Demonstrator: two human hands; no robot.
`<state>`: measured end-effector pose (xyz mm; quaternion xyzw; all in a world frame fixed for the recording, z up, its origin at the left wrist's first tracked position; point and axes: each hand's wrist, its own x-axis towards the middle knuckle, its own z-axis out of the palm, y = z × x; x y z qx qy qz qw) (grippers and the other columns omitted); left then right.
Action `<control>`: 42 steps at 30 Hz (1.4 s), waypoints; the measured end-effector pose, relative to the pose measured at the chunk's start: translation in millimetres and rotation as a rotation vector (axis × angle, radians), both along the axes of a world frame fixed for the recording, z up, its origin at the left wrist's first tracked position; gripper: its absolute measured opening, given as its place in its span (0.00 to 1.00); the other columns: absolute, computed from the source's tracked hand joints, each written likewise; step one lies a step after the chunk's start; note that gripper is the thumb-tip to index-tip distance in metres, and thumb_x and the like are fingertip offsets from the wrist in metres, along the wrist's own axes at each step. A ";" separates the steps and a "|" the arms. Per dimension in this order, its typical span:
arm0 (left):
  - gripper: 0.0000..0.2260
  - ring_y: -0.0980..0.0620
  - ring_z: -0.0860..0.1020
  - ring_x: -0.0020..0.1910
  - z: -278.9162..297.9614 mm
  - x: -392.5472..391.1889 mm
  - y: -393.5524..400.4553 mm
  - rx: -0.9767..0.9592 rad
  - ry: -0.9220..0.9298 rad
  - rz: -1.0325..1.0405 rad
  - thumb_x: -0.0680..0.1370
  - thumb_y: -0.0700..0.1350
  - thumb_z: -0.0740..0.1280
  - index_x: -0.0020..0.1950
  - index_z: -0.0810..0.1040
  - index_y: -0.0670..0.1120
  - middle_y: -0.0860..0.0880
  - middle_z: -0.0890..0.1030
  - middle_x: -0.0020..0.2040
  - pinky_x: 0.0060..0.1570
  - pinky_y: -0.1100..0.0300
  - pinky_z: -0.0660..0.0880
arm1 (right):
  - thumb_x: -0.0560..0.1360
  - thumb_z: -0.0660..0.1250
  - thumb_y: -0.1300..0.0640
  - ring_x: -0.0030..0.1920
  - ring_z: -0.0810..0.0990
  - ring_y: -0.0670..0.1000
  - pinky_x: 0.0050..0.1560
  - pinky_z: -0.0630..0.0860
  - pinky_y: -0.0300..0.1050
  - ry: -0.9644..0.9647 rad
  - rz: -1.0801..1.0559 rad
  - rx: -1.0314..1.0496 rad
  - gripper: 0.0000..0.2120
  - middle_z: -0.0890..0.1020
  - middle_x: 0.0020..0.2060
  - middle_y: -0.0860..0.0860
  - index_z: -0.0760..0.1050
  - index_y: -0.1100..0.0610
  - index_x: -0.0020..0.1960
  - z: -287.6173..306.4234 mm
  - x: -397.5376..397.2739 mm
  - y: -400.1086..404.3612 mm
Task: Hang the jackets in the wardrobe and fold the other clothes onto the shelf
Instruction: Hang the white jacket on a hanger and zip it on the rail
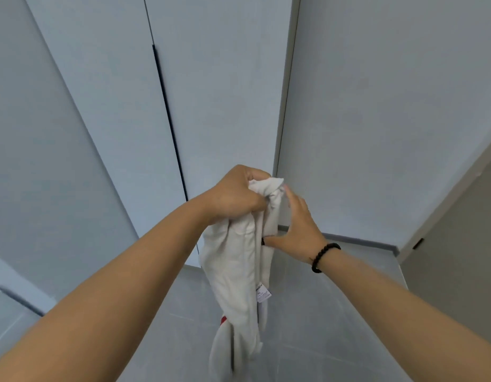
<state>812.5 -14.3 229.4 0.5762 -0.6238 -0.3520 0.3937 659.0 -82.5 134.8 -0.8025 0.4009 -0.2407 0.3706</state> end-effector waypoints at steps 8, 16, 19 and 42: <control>0.11 0.57 0.75 0.34 4.8 54.9 -22.4 -0.132 -0.091 0.228 0.64 0.31 0.65 0.40 0.79 0.44 0.51 0.79 0.35 0.34 0.65 0.71 | 0.78 0.63 0.53 0.40 0.77 0.58 0.42 0.71 0.46 -0.111 0.185 0.164 0.17 0.81 0.42 0.63 0.74 0.69 0.50 11.8 68.9 -37.3; 0.23 0.60 0.78 0.43 -51.2 131.0 -21.3 -0.308 0.032 0.849 0.69 0.43 0.73 0.59 0.70 0.59 0.56 0.76 0.45 0.46 0.62 0.75 | 0.78 0.63 0.57 0.35 0.70 0.48 0.36 0.66 0.41 -0.235 0.313 0.120 0.10 0.75 0.35 0.51 0.76 0.65 0.46 41.3 141.3 -54.0; 0.35 0.55 0.75 0.60 -82.2 159.1 -22.4 -0.268 0.154 0.965 0.67 0.48 0.77 0.69 0.64 0.55 0.53 0.73 0.59 0.59 0.56 0.74 | 0.77 0.64 0.57 0.43 0.77 0.47 0.45 0.74 0.43 -0.269 0.346 0.125 0.05 0.81 0.42 0.50 0.78 0.54 0.45 50.6 176.6 -56.0; 0.13 0.49 0.78 0.48 -190.8 341.3 -66.1 0.299 0.142 0.575 0.83 0.45 0.55 0.54 0.78 0.43 0.48 0.81 0.50 0.51 0.55 0.74 | 0.76 0.65 0.61 0.50 0.79 0.51 0.56 0.75 0.51 -0.495 -0.012 0.171 0.06 0.82 0.45 0.52 0.80 0.53 0.45 93.0 336.2 -120.9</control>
